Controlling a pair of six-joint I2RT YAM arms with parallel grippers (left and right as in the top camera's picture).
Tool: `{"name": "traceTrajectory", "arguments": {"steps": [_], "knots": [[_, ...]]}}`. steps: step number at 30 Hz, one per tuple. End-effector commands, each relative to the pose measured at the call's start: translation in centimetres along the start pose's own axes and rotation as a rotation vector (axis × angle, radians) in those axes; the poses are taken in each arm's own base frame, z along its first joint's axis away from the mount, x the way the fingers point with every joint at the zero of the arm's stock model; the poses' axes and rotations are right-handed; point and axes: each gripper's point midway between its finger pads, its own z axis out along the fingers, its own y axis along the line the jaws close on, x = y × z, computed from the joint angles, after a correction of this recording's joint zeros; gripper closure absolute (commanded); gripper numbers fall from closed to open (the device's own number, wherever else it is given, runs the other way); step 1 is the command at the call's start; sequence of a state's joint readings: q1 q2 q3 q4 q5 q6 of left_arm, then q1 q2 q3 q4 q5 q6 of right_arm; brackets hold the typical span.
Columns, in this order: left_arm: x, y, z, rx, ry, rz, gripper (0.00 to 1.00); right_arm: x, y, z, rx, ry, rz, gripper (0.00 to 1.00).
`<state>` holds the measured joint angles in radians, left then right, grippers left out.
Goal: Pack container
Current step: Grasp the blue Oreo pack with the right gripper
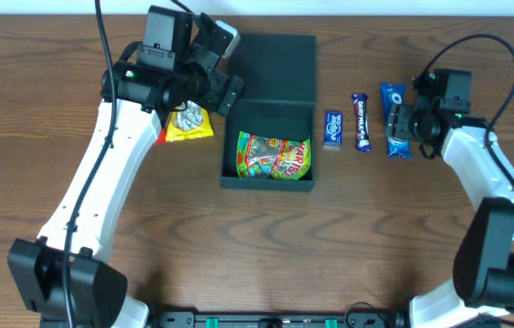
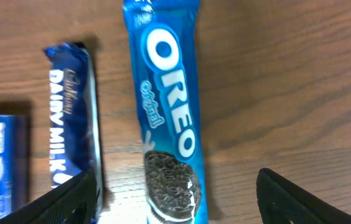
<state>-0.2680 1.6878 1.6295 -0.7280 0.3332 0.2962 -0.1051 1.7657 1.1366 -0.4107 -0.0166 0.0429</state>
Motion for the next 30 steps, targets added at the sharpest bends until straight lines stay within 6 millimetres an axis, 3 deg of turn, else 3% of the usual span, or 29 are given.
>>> {"name": "traceTrajectory", "arguments": {"steps": [1,7,27,30], "knots": [[-0.7,0.3,-1.0,-0.015,-0.026,0.02,0.05,0.0,-0.2,0.8,0.039,0.014,-0.038,0.2],[-0.5,0.3,-1.0,-0.013,-0.018,0.017,0.05,1.3,-0.3,2.4,0.041,0.063,-0.043,0.25],[-0.2,0.2,-1.0,-0.01,-0.005,0.014,0.05,3.0,0.2,4.6,0.033,0.119,-0.072,0.35],[-0.2,0.2,-1.0,-0.01,-0.005,0.014,0.05,3.3,0.2,5.0,0.032,0.132,-0.074,0.4]]}}
